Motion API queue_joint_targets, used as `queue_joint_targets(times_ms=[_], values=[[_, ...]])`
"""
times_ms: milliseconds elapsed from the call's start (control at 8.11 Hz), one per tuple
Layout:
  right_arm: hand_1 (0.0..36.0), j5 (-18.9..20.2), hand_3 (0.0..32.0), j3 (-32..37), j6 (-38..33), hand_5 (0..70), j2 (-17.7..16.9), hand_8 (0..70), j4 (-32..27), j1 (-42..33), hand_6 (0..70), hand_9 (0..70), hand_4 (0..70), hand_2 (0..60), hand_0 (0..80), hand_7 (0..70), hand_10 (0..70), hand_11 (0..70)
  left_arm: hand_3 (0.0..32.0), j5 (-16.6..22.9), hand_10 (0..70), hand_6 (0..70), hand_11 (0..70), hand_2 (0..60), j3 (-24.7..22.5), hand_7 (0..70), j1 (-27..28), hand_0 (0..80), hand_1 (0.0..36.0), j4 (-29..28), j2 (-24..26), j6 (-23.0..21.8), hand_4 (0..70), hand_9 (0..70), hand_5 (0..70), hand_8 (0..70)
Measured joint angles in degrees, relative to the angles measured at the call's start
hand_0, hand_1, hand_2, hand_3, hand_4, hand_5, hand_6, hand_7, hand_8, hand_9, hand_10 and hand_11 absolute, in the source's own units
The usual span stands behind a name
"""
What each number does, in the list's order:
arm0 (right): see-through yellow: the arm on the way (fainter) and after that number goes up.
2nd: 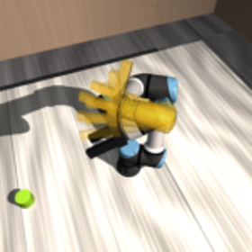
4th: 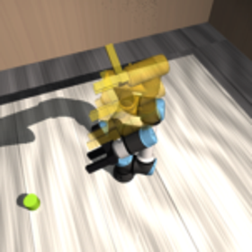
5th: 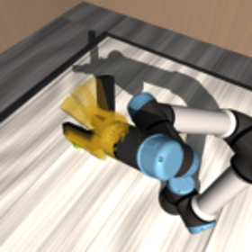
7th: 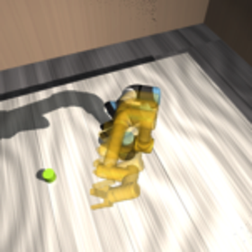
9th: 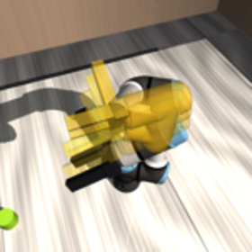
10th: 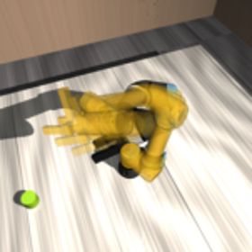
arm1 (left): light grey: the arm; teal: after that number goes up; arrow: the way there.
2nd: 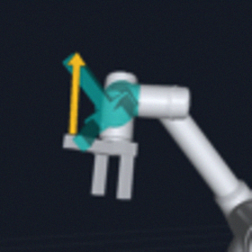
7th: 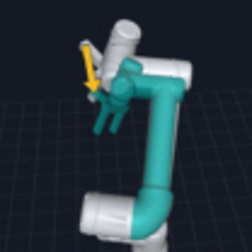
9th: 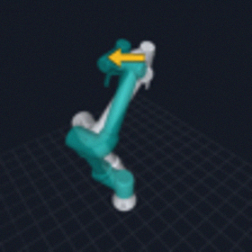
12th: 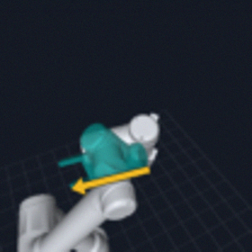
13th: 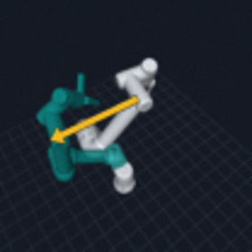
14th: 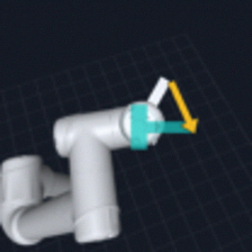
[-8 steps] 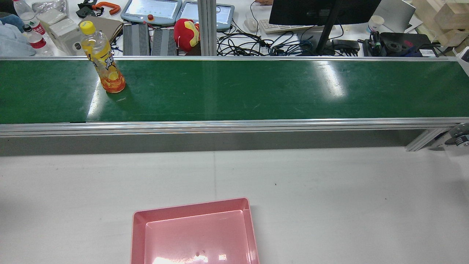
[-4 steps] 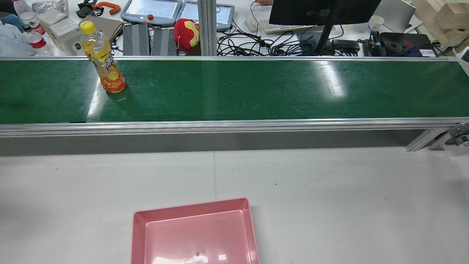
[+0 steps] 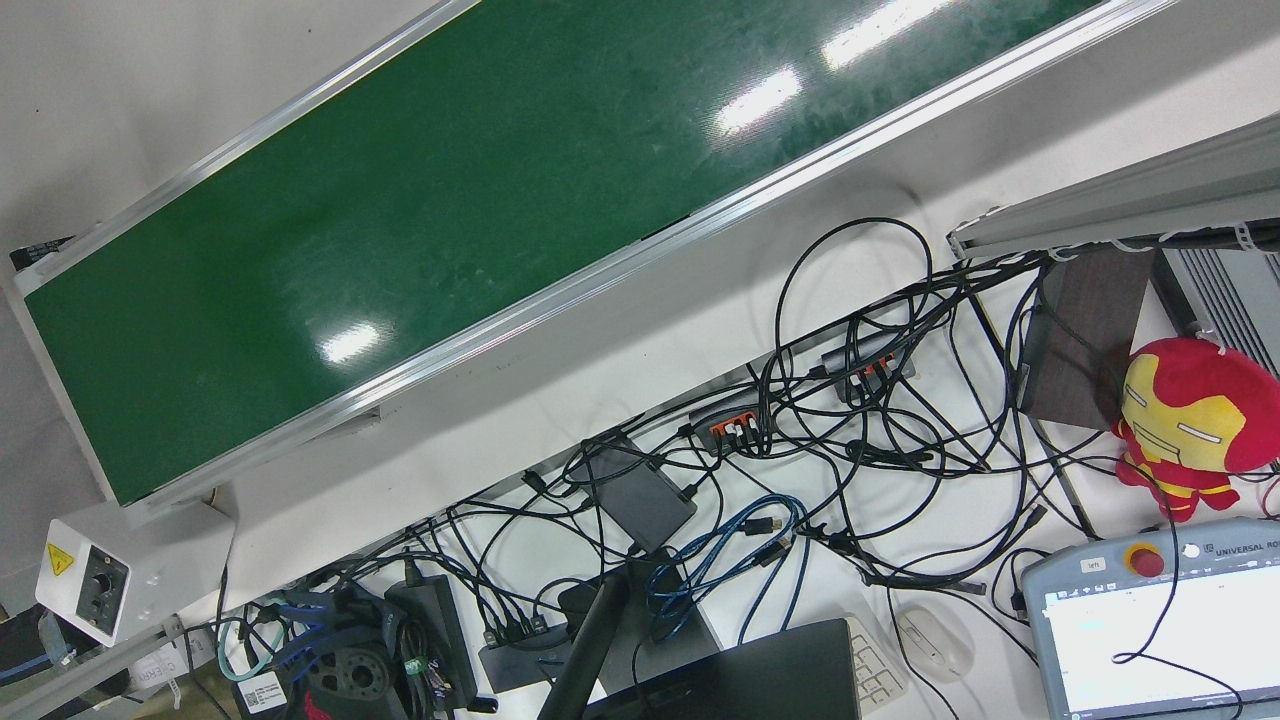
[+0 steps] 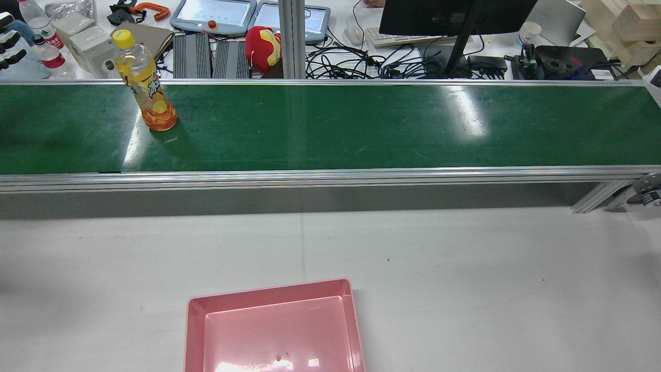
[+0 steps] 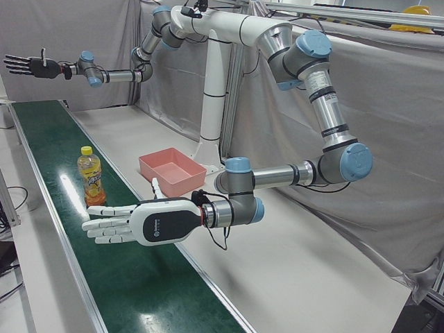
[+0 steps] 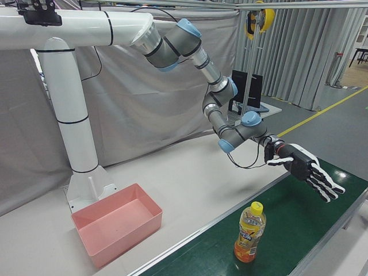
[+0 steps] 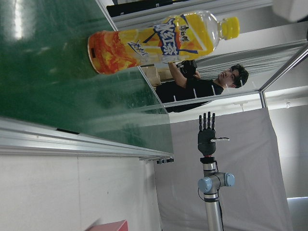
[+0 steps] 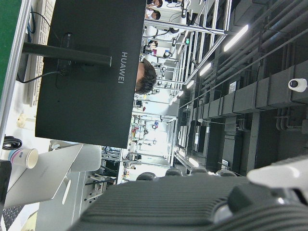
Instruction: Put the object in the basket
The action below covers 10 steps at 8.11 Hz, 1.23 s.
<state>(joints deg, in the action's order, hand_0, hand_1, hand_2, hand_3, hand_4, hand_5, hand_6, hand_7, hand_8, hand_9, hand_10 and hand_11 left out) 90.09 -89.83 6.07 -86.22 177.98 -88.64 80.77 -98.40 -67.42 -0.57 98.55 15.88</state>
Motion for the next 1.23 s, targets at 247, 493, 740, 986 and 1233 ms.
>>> queue_joint_targets(times_ms=[247,493,740,986,1233], values=[[0.0,0.0,0.0,-0.1,0.0,0.0,0.0,0.0,0.0,0.0,0.0,0.0,0.0,0.0,0.0,0.0,0.0,0.0,0.0,-1.3,5.0,0.0,9.2,0.0,0.1,0.0,2.7,57.4,10.4,1.4,1.9,0.7,6.2,5.2,12.1,3.3],[0.0,0.0,0.0,-0.1,0.0,0.0,0.0,0.0,0.0,0.0,0.0,0.0,0.0,0.0,0.0,0.0,0.0,0.0,0.0,-3.0,4.9,0.0,9.1,0.0,0.1,0.0,5.4,57.3,10.7,2.0,2.8,1.6,6.2,5.3,12.5,3.3],[0.0,0.0,0.0,-0.1,0.0,0.0,0.0,0.0,0.0,0.0,0.0,0.0,0.0,0.0,0.0,0.0,0.0,0.0,0.0,-4.8,4.9,0.0,9.1,0.0,0.2,0.0,7.5,57.5,11.0,2.5,3.7,2.0,6.5,5.7,13.4,3.6],[0.0,0.0,0.0,-0.1,0.0,0.0,0.0,0.0,0.0,0.0,0.0,0.0,0.0,0.0,0.0,0.0,0.0,0.0,0.0,-5.5,5.0,0.0,9.3,0.0,0.4,0.0,9.0,57.7,11.2,4.6,6.9,2.6,6.7,5.8,13.6,3.6],[0.0,0.0,0.0,-0.1,0.0,0.0,0.0,0.0,0.0,0.0,0.0,0.0,0.0,0.0,0.0,0.0,0.0,0.0,0.0,-6.3,5.0,0.0,9.2,0.0,0.5,0.0,10.6,57.1,11.0,7.0,10.0,3.0,6.8,5.1,14.1,3.1]])
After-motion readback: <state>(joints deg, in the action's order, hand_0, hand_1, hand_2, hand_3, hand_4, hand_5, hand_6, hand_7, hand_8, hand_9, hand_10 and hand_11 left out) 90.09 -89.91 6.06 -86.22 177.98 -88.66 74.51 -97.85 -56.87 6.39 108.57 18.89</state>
